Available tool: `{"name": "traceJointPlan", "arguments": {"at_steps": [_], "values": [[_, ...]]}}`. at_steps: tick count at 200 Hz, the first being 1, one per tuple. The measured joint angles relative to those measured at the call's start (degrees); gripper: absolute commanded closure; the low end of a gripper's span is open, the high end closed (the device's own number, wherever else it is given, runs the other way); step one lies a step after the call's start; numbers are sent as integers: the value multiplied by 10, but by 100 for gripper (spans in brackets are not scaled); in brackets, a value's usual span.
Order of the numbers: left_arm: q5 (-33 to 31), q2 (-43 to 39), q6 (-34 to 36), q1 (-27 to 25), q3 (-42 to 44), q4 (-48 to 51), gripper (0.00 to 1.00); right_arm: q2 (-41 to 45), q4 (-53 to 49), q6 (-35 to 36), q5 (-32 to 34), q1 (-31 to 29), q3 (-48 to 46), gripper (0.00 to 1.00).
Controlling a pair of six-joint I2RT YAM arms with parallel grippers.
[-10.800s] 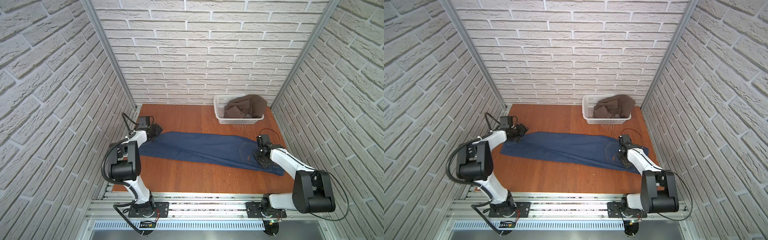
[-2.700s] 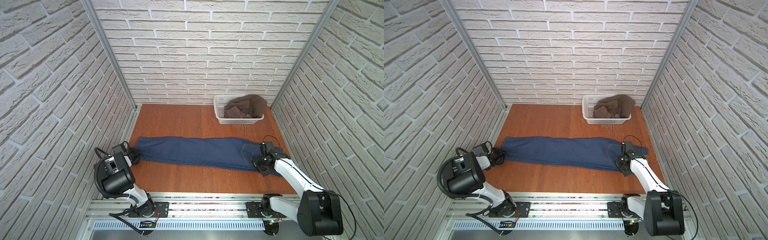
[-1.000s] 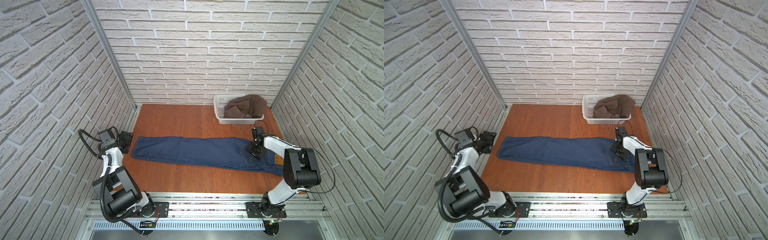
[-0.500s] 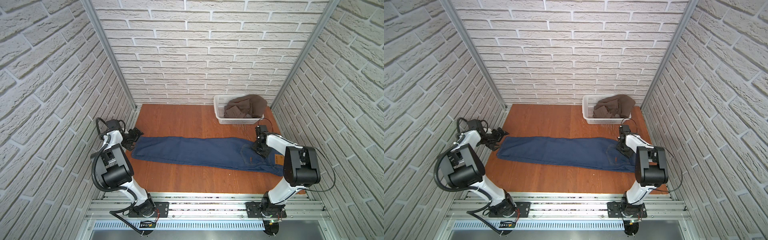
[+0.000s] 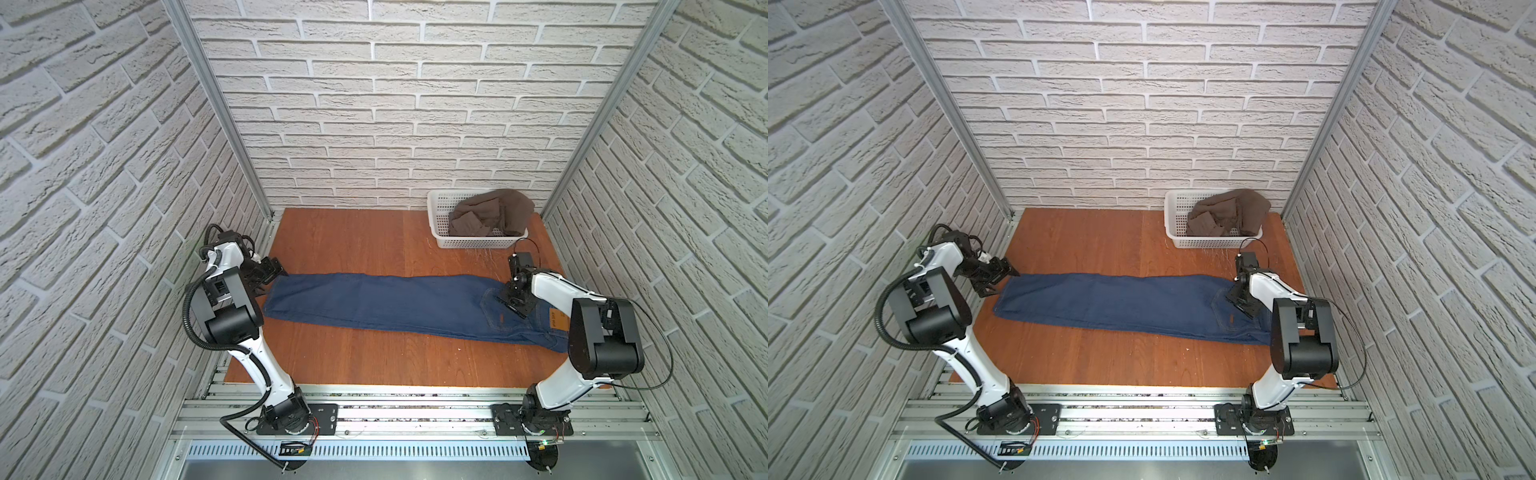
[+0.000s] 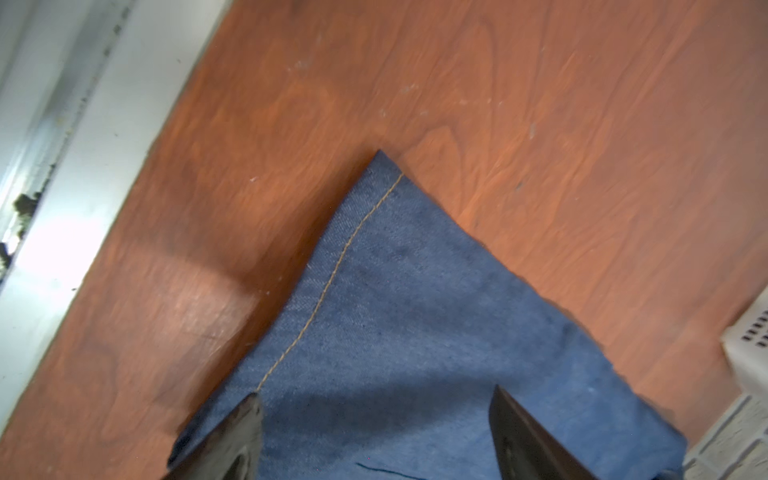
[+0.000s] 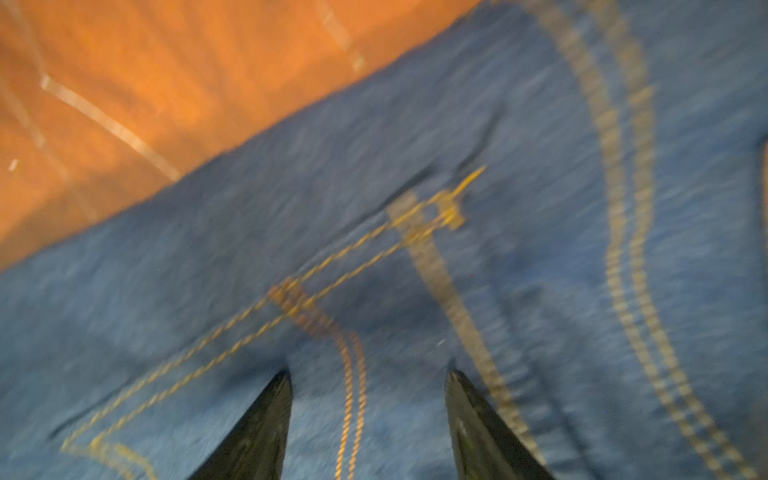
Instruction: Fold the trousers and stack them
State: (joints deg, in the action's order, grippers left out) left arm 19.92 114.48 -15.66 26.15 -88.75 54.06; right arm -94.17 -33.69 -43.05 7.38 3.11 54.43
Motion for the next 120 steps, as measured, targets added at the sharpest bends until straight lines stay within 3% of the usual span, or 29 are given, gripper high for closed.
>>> {"name": "traceJointPlan", "arguments": {"at_steps": [75, 120], "values": [[-65, 34, 59, -2, -12, 32, 12, 29, 16, 2, -40, -12, -20, 39], [-67, 60, 71, -2, -16, 30, 23, 32, 20, 2, -53, -12, -32, 40]]}}
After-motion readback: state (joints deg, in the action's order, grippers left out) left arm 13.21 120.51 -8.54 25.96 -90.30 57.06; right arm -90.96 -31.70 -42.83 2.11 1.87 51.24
